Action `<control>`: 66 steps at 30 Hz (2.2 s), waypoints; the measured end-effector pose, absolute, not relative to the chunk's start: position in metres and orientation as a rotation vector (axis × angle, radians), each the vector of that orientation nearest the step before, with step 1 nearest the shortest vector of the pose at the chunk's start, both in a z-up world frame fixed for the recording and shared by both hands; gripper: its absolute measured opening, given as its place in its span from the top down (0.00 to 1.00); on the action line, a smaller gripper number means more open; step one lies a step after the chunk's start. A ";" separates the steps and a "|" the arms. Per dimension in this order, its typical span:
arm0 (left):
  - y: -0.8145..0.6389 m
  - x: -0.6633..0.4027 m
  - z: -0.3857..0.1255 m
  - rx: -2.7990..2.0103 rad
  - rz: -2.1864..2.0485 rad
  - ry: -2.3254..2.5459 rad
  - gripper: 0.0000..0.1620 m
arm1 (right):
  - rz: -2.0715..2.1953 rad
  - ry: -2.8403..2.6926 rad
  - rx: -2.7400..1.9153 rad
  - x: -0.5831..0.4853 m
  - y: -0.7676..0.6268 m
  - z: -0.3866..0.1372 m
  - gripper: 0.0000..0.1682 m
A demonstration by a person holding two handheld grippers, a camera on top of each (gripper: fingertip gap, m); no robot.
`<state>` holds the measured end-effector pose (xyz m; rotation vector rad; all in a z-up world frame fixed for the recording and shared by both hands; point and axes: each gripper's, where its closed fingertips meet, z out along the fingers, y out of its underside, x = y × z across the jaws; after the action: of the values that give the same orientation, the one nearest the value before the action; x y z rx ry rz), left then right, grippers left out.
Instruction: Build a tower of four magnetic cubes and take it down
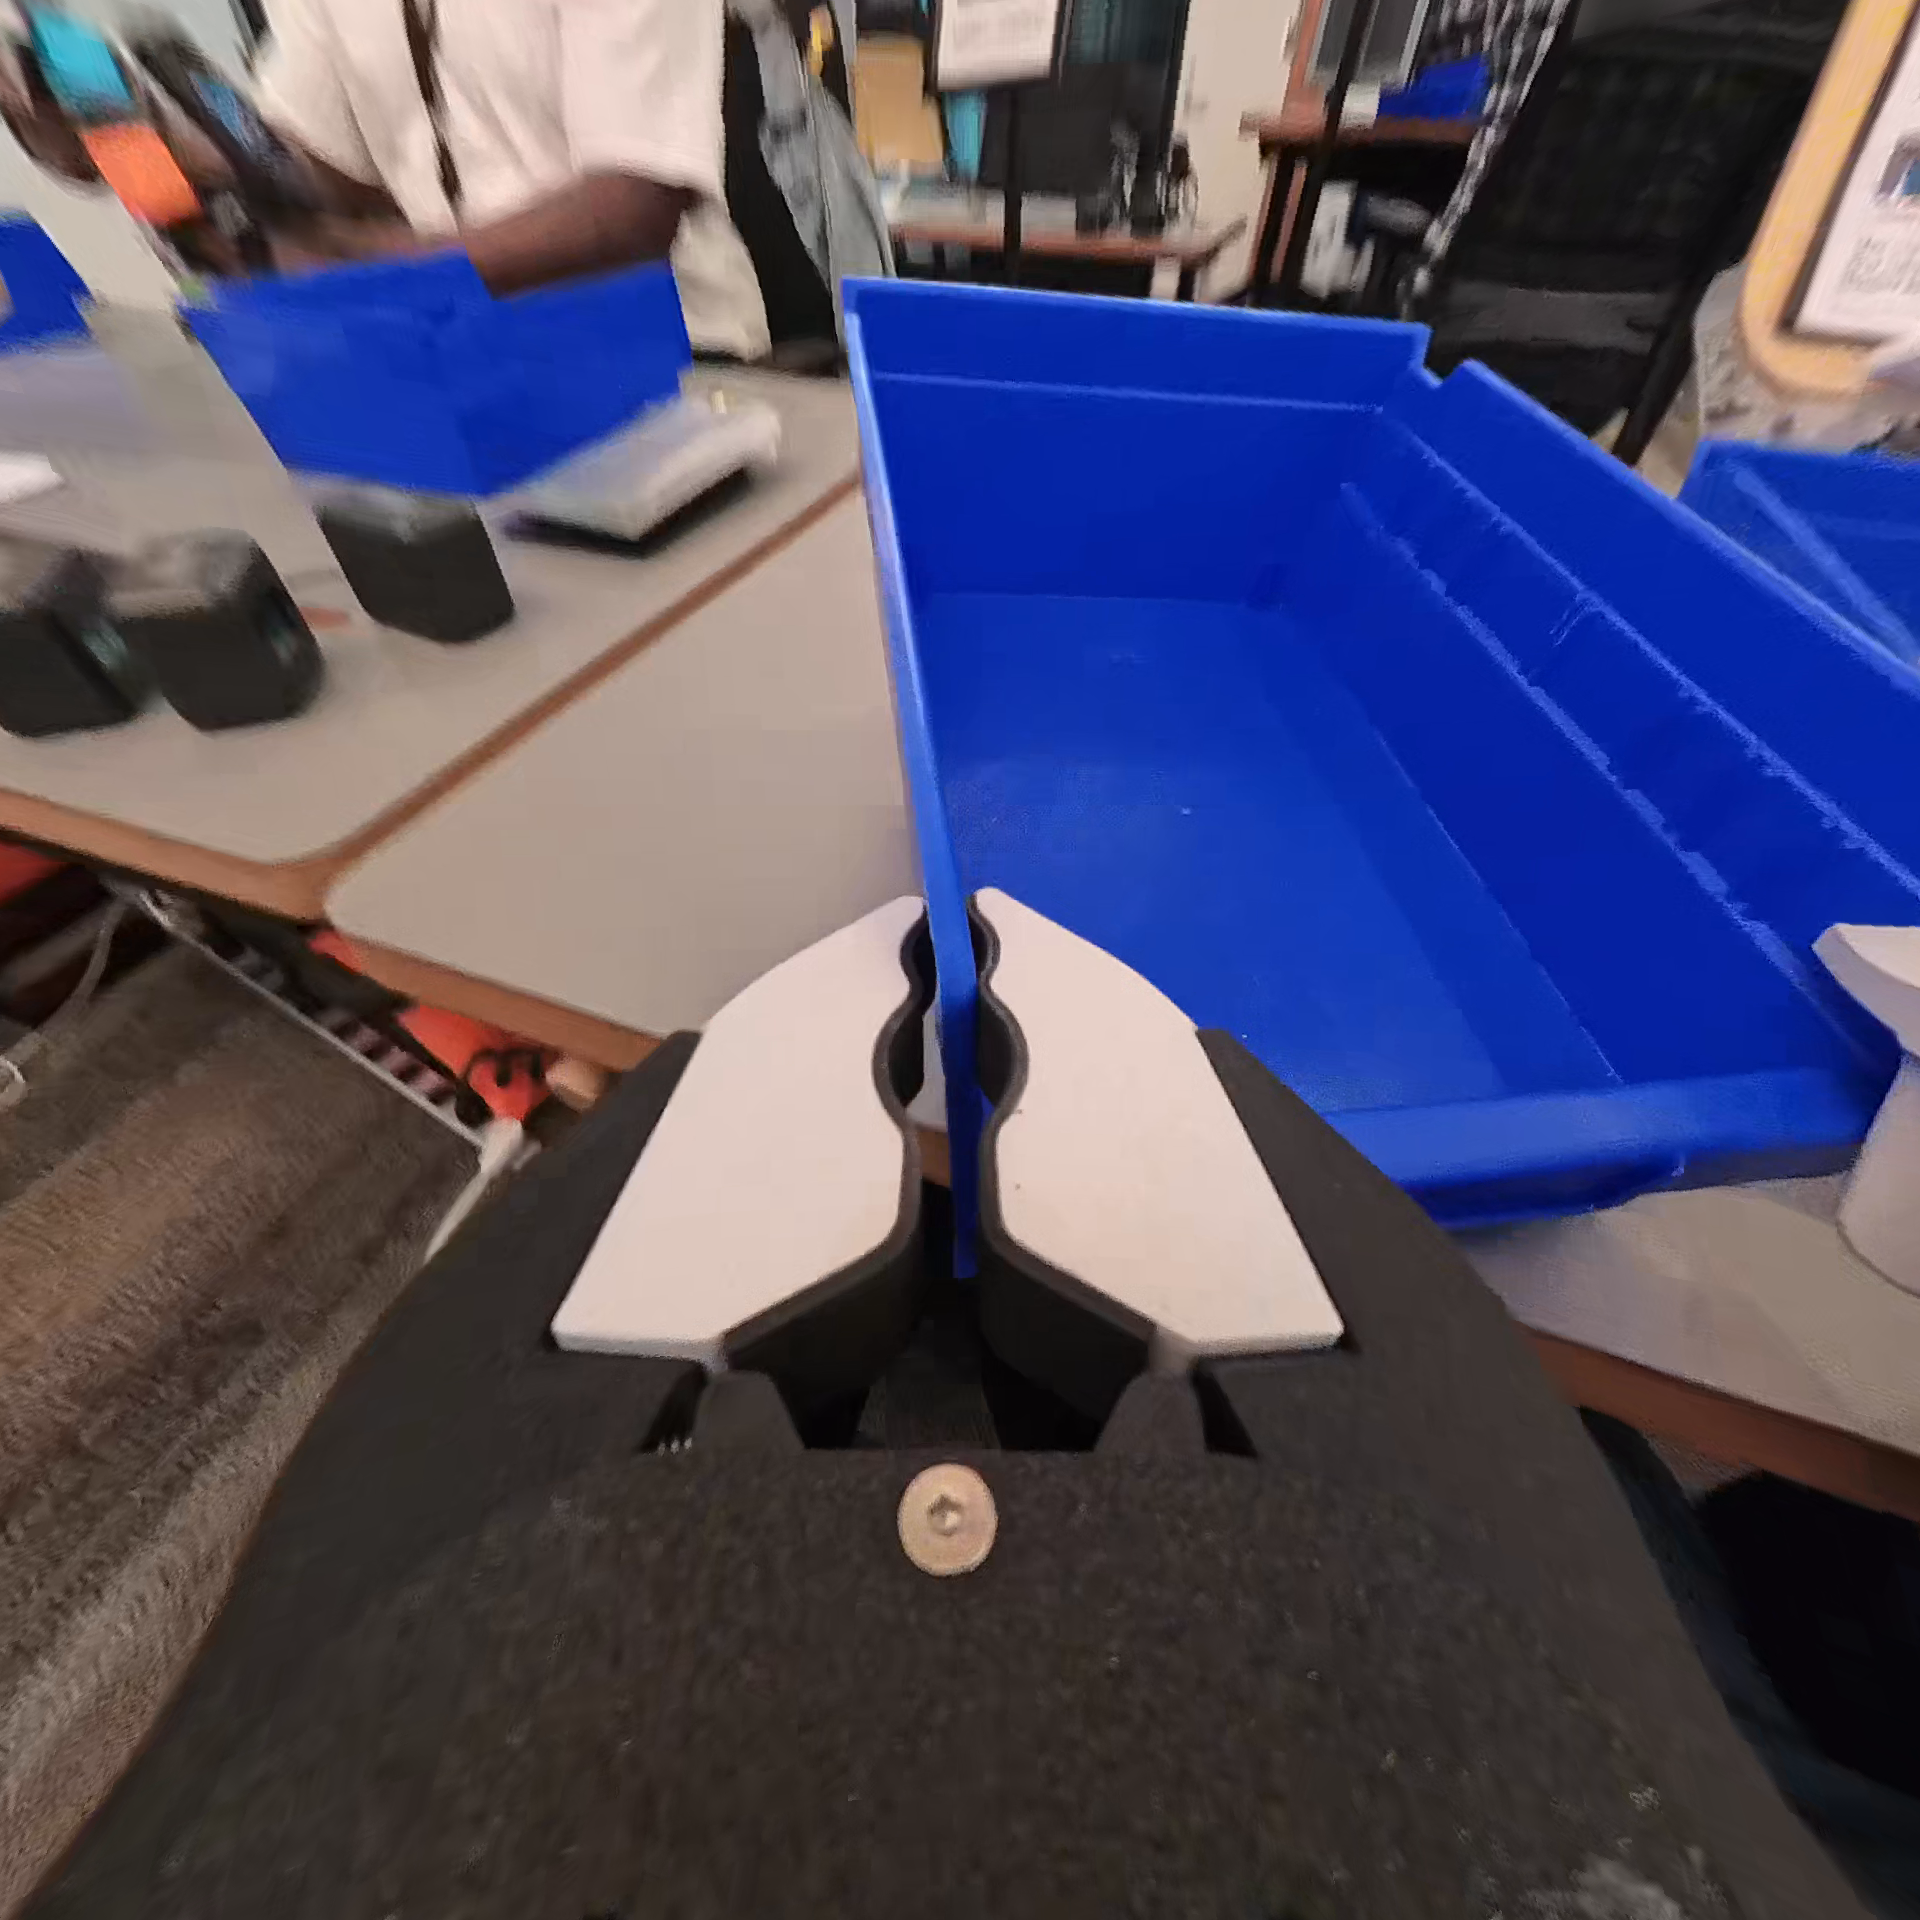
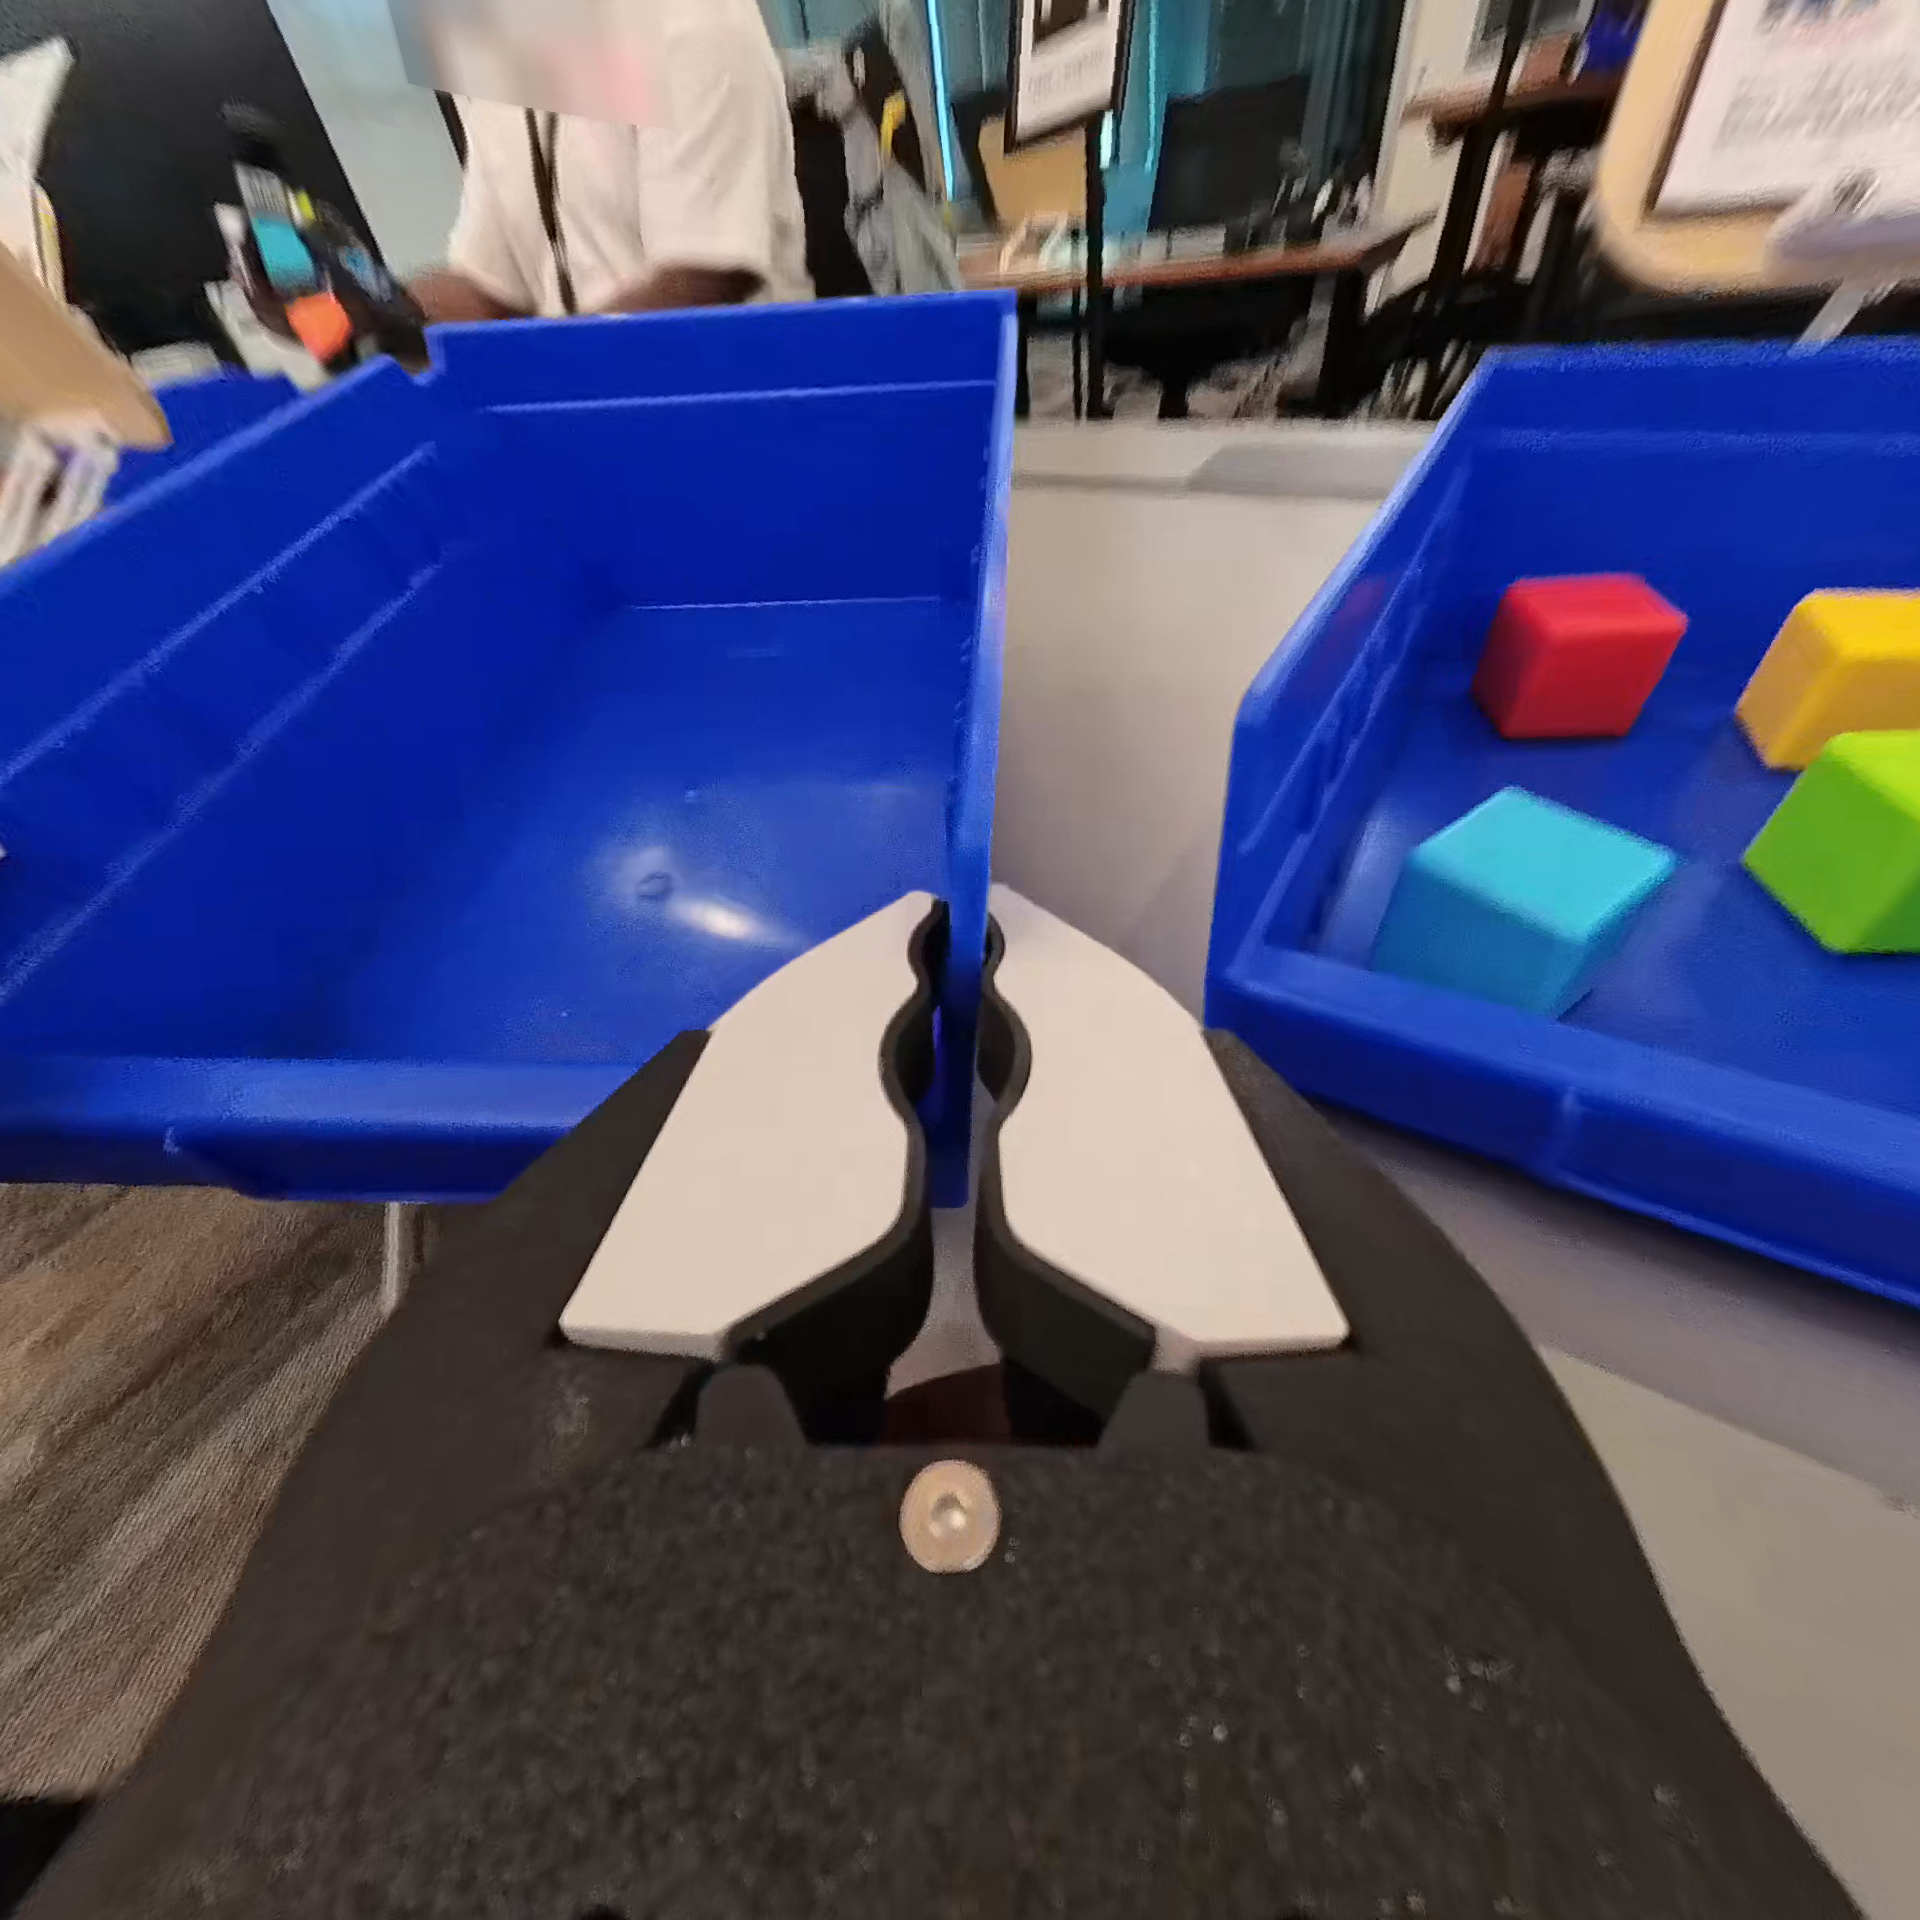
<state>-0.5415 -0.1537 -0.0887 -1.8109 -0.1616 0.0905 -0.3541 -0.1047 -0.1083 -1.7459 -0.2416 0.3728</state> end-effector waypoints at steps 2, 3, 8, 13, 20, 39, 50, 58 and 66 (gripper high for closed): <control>-0.159 -0.533 -0.059 -1.703 0.136 -0.130 0.98 | 0.367 -0.209 -1.650 -0.345 -0.109 -0.081 0.98; -0.162 -0.527 -0.043 -1.652 0.149 -0.120 0.98 | 0.367 -0.194 -1.597 -0.339 -0.111 -0.065 0.98; -0.161 -0.470 0.036 -1.443 0.115 -0.062 0.98 | 0.311 -0.114 -1.386 -0.276 -0.118 0.022 0.98; -0.126 -0.363 0.088 -1.351 -0.036 0.087 0.98 | 0.152 0.024 -1.297 -0.163 -0.120 0.073 0.98; -0.076 -0.157 0.091 -1.391 -0.360 0.286 0.98 | -0.154 0.183 -1.327 0.034 -0.136 0.080 0.98; -0.048 0.103 -0.102 -1.854 -0.460 0.461 0.96 | -0.063 0.360 -1.805 0.284 -0.113 -0.106 0.98; -0.077 0.111 -0.124 -1.948 -0.668 0.625 0.69 | 0.068 0.391 -1.837 0.299 -0.105 -0.122 0.93; -0.115 -0.013 -0.017 -1.805 -0.880 0.731 0.63 | -0.038 0.410 -1.672 0.275 -0.145 -0.038 0.76; -0.068 -0.231 -0.019 -1.836 -0.473 0.504 0.66 | 0.325 -0.071 -1.650 0.002 -0.098 -0.030 0.75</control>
<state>-0.2314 -0.0684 -0.0190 -1.8361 0.5044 -0.4734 0.0024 -0.0981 -0.0299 -1.6500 -0.0706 0.3251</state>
